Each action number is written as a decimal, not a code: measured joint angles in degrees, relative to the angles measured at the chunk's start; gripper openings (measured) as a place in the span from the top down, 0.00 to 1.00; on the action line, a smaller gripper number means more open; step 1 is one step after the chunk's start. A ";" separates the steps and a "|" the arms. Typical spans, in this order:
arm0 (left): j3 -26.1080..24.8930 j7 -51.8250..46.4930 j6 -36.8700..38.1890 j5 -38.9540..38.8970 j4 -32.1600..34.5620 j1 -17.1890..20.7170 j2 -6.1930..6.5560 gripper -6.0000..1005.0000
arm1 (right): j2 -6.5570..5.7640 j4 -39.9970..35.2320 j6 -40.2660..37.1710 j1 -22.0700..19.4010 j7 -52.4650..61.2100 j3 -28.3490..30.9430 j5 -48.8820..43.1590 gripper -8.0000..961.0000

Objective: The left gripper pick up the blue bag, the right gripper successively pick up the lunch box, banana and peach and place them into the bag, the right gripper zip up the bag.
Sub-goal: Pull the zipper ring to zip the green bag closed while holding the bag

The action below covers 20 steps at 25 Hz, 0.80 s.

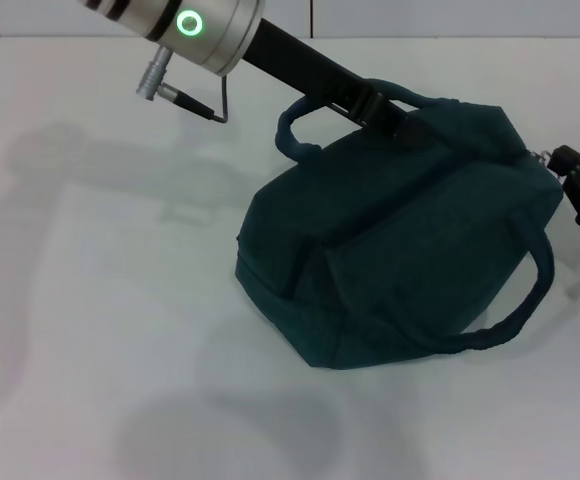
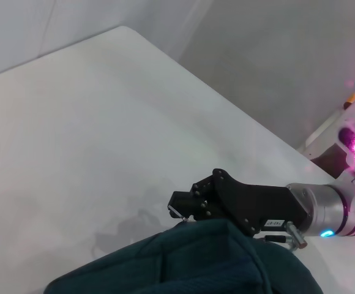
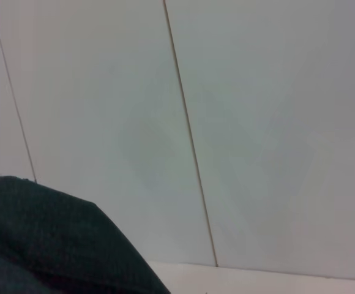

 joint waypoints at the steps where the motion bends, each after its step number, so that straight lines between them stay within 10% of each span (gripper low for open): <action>1: 0.00 0.01 0.00 -0.03 0.00 0.05 0.07 0.86 | 0.00 0.18 0.18 0.17 -0.14 -0.07 0.00 0.98; 20: -1.10 2.55 -0.56 -1.54 0.02 2.38 -0.21 0.80 | -0.40 1.25 -1.55 -0.88 0.09 -1.87 0.12 0.98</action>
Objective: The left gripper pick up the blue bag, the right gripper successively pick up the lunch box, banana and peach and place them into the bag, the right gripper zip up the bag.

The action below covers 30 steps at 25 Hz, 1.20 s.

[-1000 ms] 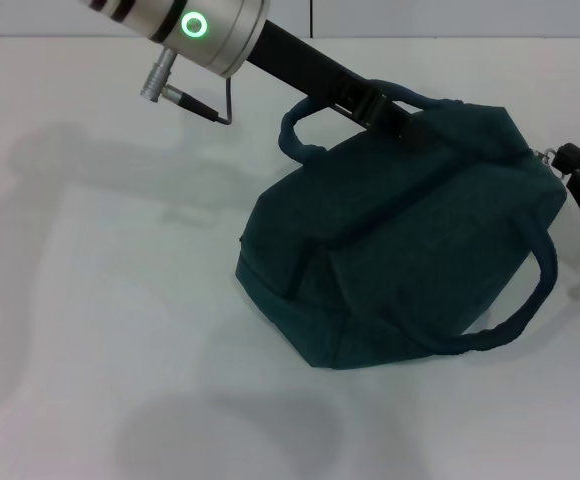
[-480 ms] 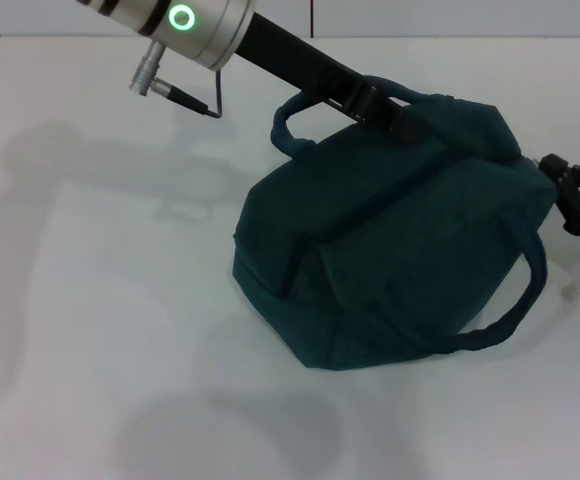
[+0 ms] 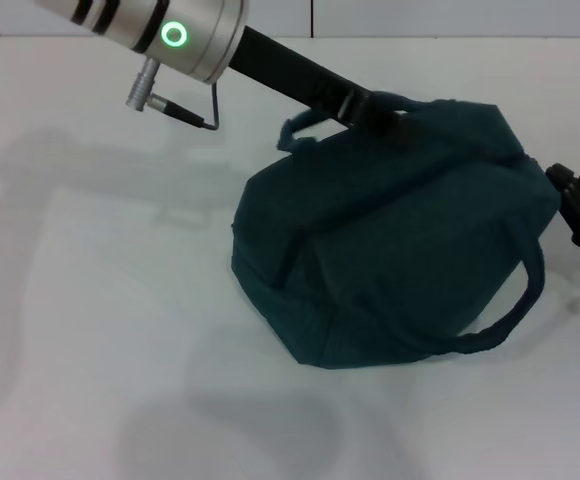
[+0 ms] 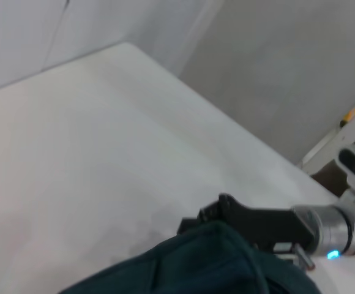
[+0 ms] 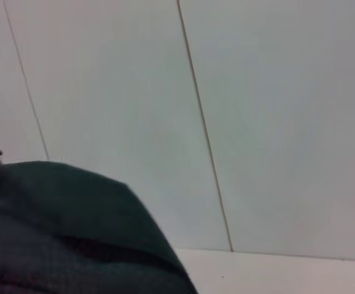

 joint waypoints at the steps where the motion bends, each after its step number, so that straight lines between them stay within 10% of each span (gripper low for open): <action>1: -0.74 1.20 -0.01 -0.29 0.11 0.42 -0.26 0.79 | -0.05 0.01 -0.54 -0.39 0.00 0.05 -0.02 0.98; 7: -4.18 8.93 -0.20 -4.12 4.00 4.67 -1.65 0.77 | -0.13 -0.71 -4.10 -3.90 -0.43 2.57 1.58 0.92; 19: -7.97 29.70 -1.48 -28.11 9.92 20.66 -2.44 0.51 | -0.13 2.14 -26.25 -4.97 -0.82 22.47 2.01 0.41; 25: -8.22 44.32 4.20 -37.21 9.57 32.09 -2.75 0.48 | -0.68 -5.17 -34.43 -2.86 5.28 19.41 0.68 0.31; 30: -8.05 48.07 8.30 -38.49 8.71 37.16 -2.90 0.47 | -3.85 -14.25 -33.30 1.26 19.33 12.16 -5.44 0.31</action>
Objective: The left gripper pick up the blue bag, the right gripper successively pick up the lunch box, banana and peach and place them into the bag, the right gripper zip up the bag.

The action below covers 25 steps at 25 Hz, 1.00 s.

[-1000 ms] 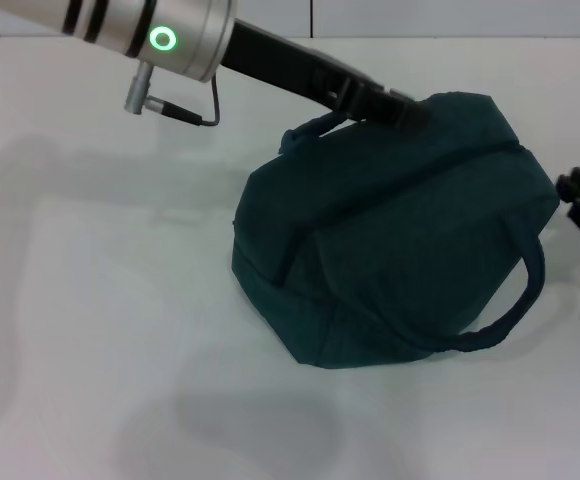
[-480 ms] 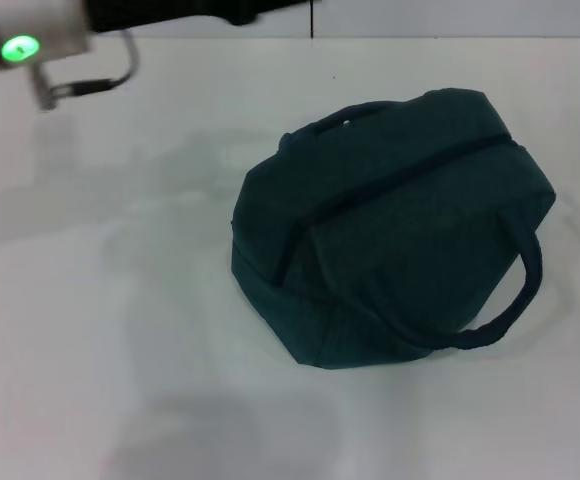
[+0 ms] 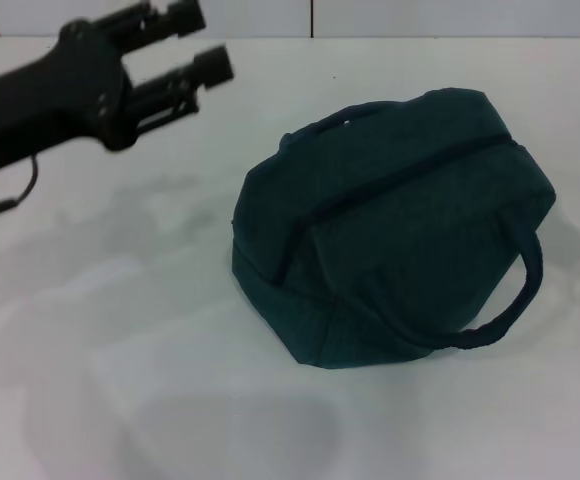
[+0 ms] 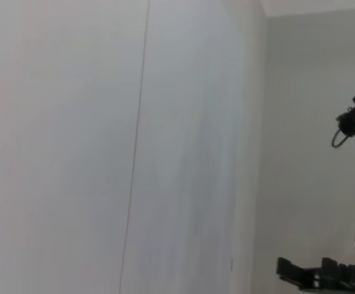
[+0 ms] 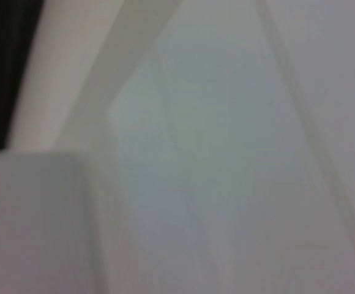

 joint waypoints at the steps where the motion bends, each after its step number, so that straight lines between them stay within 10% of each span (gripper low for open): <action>1: 0.00 0.37 0.30 -0.01 -0.63 0.34 0.00 0.46 | -0.68 -0.82 -0.01 0.97 2.23 -0.77 -1.60 0.31; 8: -1.10 9.27 2.04 0.13 -10.27 0.21 0.40 0.29 | -3.09 -5.18 -0.44 6.93 10.99 -2.05 -12.39 0.31; 13: -0.74 9.39 3.87 2.69 -10.76 -0.50 0.41 0.11 | -0.98 -8.51 0.43 8.07 10.88 -2.17 -16.51 0.28; 25: -0.68 9.56 4.07 3.74 -12.72 -0.97 0.26 0.11 | 1.66 -12.35 2.26 7.89 10.64 -3.44 -22.48 0.15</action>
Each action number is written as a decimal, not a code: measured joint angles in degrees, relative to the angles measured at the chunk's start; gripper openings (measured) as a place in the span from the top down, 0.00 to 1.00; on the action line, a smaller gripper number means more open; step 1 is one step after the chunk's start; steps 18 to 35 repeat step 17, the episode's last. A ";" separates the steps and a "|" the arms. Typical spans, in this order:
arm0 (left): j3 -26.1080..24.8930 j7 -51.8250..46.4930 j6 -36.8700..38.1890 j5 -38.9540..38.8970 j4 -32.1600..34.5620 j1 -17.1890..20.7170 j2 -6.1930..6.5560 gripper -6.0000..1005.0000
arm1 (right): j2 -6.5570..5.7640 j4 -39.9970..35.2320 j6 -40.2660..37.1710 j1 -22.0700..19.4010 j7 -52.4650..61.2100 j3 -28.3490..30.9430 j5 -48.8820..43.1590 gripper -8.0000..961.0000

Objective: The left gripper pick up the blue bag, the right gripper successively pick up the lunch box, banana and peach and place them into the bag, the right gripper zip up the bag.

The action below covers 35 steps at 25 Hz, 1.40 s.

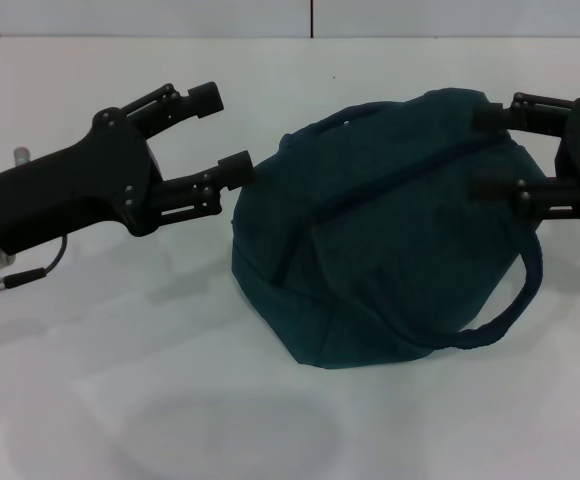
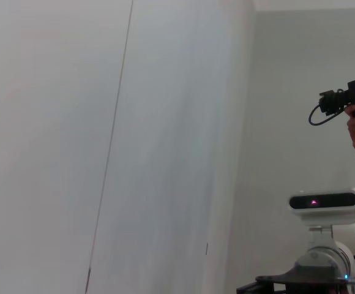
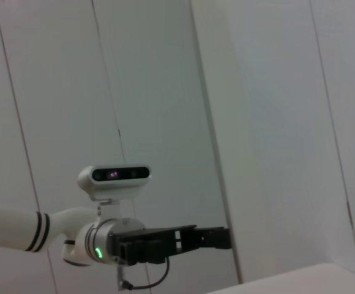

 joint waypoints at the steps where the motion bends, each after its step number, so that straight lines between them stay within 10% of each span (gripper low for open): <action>1: 0.00 0.00 0.00 0.07 -0.01 0.00 0.00 0.11 | 0.05 0.00 0.19 -0.05 0.00 0.00 -0.01 0.15; 35: -0.01 0.03 0.05 0.49 -0.49 -0.06 0.00 0.11 | 0.46 0.34 0.61 -0.22 0.01 -0.34 -0.05 0.15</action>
